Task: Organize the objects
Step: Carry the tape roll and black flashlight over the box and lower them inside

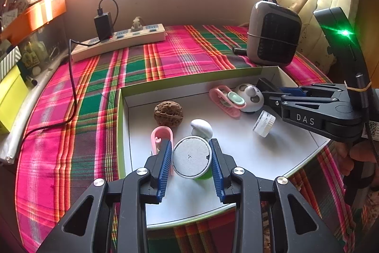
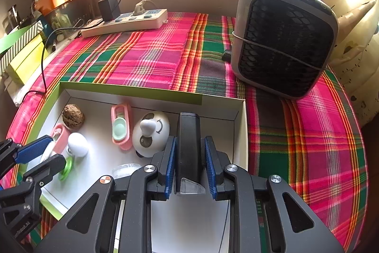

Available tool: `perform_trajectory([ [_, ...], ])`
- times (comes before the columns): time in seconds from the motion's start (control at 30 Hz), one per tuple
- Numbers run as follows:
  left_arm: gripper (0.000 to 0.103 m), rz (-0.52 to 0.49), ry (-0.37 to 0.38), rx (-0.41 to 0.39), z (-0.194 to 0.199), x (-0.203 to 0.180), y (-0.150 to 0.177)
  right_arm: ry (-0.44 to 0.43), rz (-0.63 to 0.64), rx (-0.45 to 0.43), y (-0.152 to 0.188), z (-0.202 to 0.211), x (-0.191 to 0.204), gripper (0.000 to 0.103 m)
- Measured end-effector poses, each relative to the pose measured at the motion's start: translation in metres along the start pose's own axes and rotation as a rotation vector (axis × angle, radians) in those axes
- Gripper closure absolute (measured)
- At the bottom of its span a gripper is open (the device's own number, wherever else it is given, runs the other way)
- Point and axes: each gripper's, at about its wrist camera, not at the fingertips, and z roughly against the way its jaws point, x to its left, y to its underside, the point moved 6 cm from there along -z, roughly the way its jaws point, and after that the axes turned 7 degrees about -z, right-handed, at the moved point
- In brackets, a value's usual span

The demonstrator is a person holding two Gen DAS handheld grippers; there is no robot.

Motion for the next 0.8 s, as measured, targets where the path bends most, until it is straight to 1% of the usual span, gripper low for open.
perform_trajectory([
  [0.27,0.073,-0.001,-0.015,-0.004,-0.0005,0.0022,-0.0002,0.002,0.004,-0.002,0.0001,0.0000,0.0017,0.079],
  [0.8,0.073,0.002,-0.016,-0.004,0.0001,0.0045,0.0004,0.003,0.005,-0.009,-0.0018,-0.0023,0.0037,0.079],
])
